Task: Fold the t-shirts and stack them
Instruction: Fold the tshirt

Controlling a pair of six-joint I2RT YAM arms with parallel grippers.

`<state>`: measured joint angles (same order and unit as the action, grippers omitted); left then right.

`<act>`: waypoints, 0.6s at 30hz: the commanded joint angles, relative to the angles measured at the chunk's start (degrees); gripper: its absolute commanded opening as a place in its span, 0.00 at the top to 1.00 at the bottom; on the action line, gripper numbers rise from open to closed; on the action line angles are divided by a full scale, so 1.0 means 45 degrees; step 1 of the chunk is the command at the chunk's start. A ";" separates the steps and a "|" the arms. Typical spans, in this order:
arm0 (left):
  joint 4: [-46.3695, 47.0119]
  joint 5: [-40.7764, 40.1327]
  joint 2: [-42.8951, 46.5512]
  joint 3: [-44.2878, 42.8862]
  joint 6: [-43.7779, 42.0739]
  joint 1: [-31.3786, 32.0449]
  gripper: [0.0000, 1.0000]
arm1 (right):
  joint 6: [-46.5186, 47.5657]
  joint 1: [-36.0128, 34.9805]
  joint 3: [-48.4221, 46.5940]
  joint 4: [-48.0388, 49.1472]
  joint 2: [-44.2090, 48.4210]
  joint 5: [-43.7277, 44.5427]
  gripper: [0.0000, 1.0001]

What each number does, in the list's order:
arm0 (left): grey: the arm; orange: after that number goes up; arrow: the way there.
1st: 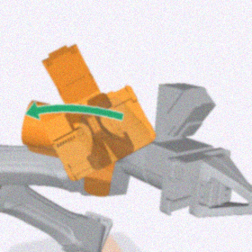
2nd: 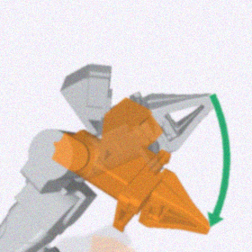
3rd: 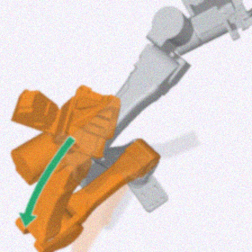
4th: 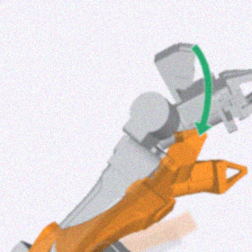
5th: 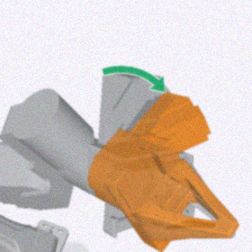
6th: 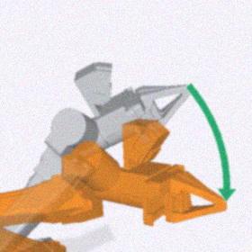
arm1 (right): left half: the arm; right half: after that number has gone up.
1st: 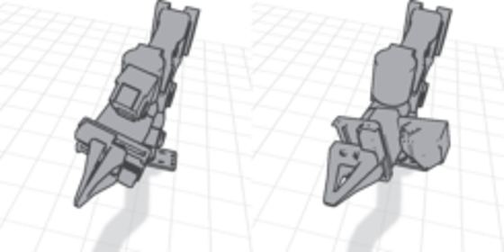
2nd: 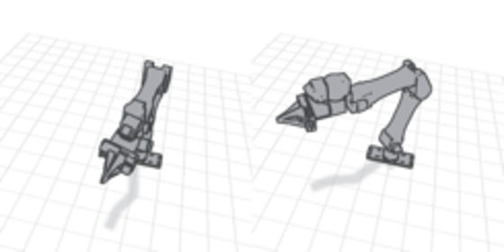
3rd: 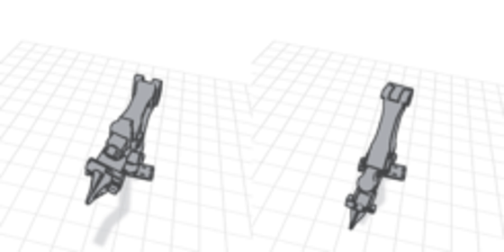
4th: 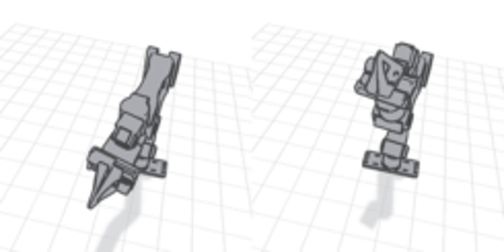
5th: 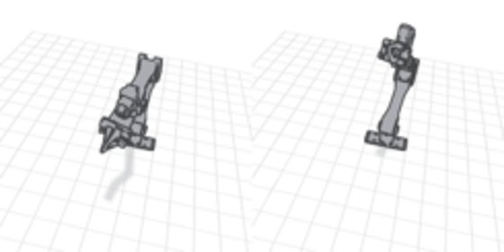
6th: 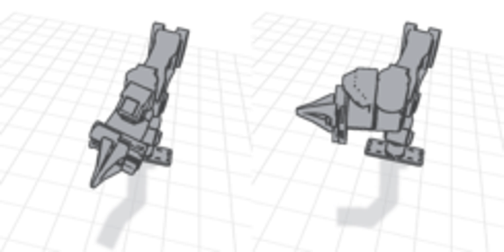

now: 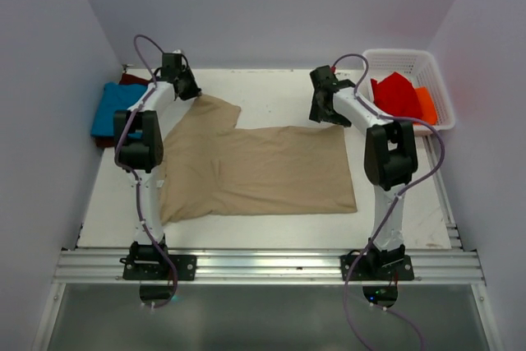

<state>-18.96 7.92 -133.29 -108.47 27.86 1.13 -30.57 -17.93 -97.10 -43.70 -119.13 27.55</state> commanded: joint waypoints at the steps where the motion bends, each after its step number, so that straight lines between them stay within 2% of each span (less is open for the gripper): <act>1: -0.0025 0.0407 0.0675 -0.0174 -0.0155 -0.0152 1.00 | 0.0249 0.0293 -0.1563 -0.0210 -0.1197 0.0420 0.10; 7: 0.0053 0.0602 0.0657 -0.0135 -0.0058 -0.0152 1.00 | -0.0004 0.1094 -0.2348 -0.0561 -0.2197 0.0129 0.14; 12: 0.0053 0.0641 0.0637 -0.0096 -0.0038 -0.0152 1.00 | -0.0160 0.1563 -0.1900 -0.0367 -0.2257 -0.0125 0.19; 15: 0.0073 0.0622 0.0715 0.0041 -0.0038 -0.0152 1.00 | -0.0238 0.1680 -0.1471 -0.0269 -0.2082 -0.0398 0.32; 16: 0.0073 0.0622 0.0753 0.0099 -0.0038 -0.0152 1.00 | -0.0239 0.1681 -0.1063 -0.0017 -0.1965 -0.0477 0.42; 18: 0.0073 0.0603 0.0773 0.0158 -0.0058 -0.0152 1.00 | -0.0336 0.1739 -0.0632 0.0199 -0.1634 -0.0711 0.50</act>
<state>-18.98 9.78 -133.27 -108.25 27.88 1.13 -31.07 -10.02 -103.11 -43.33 -129.14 26.41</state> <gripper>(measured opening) 0.009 0.534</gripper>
